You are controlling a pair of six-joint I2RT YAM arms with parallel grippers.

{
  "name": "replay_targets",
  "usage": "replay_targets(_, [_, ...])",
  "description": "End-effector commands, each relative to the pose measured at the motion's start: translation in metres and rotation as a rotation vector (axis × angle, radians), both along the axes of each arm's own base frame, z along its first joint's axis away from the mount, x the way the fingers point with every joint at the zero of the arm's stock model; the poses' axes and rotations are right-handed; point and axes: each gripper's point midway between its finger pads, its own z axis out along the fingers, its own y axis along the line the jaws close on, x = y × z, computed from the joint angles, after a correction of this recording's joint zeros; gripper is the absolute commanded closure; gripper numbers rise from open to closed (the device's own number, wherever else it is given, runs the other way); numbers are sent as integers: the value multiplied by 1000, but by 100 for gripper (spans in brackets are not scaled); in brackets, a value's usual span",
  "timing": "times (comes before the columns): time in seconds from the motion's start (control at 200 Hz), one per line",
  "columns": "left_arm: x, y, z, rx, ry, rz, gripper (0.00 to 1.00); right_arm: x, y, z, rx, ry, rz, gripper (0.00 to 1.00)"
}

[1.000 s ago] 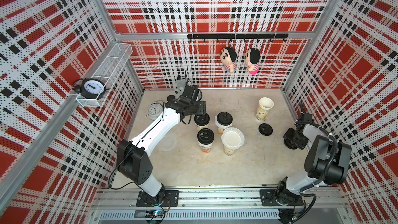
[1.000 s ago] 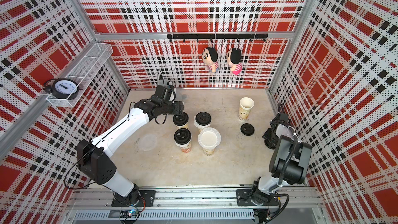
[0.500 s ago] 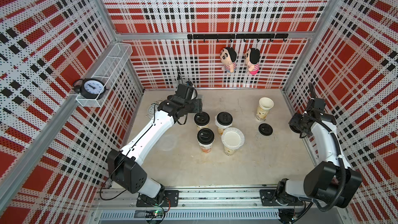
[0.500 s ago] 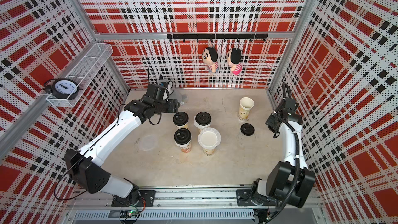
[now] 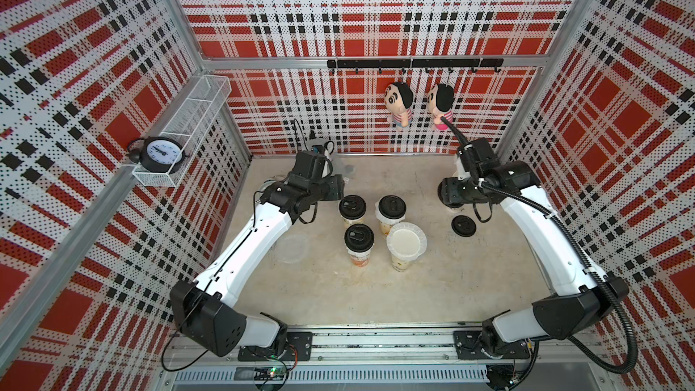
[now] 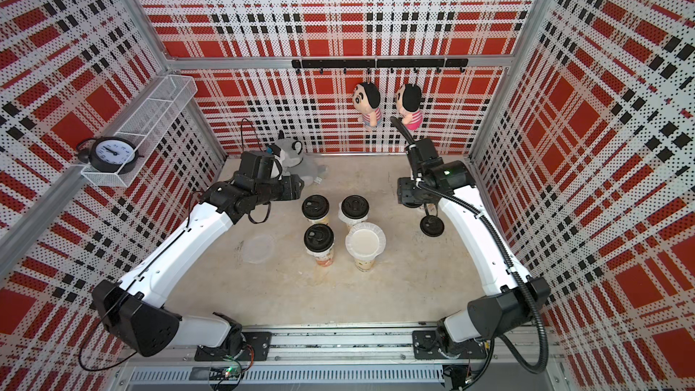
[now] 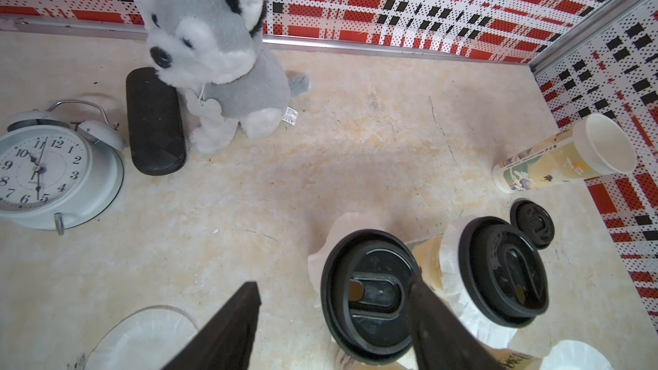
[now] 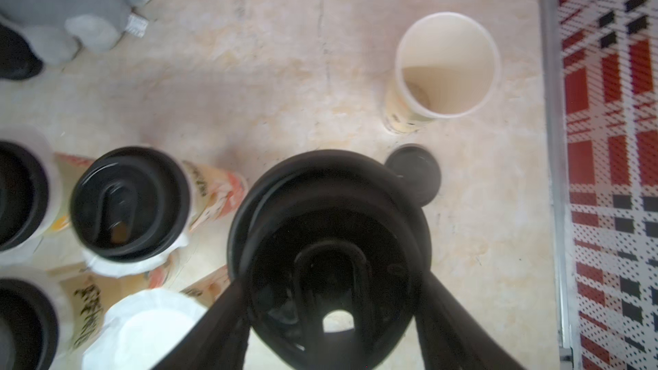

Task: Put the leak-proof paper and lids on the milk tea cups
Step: Place the cup lid on the cup.

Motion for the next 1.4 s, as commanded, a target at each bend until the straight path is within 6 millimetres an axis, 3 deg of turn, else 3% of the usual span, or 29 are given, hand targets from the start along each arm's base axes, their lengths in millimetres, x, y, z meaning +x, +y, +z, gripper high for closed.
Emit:
replay_targets(0.0, [-2,6,9,-4,-38,-4,31,-24,18,-3,-70,85,69,30])
replay_targets(0.195, [-2,11,8,-1,-41,-2,30,-44,58,-7,-121,153,208,31])
replay_targets(0.376, [-4,12,2,4,-32,-7,30,-63,80,-18,-138,216,298,32])
replay_targets(0.661, [-5,12,-1,1,-26,-8,31,-84,96,-39,-168,268,364,33])
replay_targets(0.917, [-6,12,-1,-6,-28,-10,31,-86,115,-51,-127,245,379,33])
replay_targets(1.398, [-8,13,0,-6,-28,-8,31,-99,122,-65,-100,247,369,33])
